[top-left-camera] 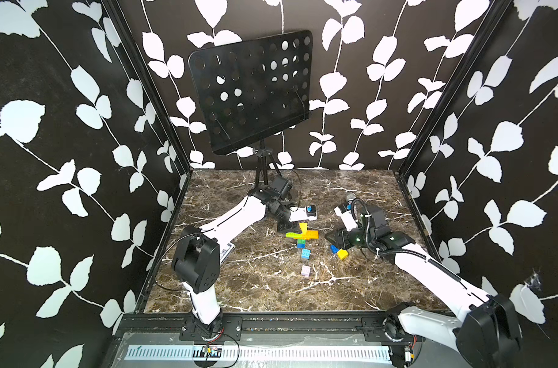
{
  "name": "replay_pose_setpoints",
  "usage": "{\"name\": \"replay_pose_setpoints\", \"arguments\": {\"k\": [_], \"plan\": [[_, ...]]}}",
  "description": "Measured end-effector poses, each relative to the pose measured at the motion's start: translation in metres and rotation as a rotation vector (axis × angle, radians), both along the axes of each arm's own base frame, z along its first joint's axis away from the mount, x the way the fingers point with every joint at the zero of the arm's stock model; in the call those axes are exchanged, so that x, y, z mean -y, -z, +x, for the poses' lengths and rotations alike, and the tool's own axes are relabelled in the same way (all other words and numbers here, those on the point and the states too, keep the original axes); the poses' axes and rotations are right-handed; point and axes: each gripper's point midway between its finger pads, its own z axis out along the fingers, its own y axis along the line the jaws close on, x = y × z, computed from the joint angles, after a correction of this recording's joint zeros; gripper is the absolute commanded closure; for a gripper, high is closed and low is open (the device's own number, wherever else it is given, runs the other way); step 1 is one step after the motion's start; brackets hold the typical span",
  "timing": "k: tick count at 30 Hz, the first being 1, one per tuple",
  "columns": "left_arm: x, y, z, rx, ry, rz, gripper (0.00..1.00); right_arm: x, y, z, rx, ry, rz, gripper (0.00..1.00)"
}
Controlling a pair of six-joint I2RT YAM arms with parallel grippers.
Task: Assemble a fork with lego
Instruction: Assemble the lego brick with the lego brick.
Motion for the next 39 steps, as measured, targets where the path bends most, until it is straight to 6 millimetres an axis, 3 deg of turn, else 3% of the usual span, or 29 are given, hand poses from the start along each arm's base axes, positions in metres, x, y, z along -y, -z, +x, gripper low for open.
{"name": "replay_pose_setpoints", "arguments": {"k": [7, 14, 22, 32, 39], "plan": [[0.003, 0.016, 0.001, -0.029, 0.014, 0.011, 0.74, -0.007, 0.003, 0.001, -0.039, -0.003, 0.039, 0.46], [0.009, 0.012, 0.007, -0.018, 0.002, -0.018, 0.74, -0.016, -0.007, 0.009, -0.021, 0.0, 0.101, 0.46], [0.008, 0.012, 0.009, -0.031, -0.019, -0.021, 0.75, -0.023, 0.003, 0.019, -0.044, -0.008, 0.11, 0.46], [0.004, 0.017, 0.008, -0.051, -0.035, -0.013, 0.76, -0.039, -0.015, 0.039, 0.013, -0.062, 0.134, 0.46], [0.002, 0.02, 0.008, -0.069, -0.049, -0.015, 0.76, -0.048, -0.003, 0.047, -0.012, -0.083, 0.147, 0.46]]}}
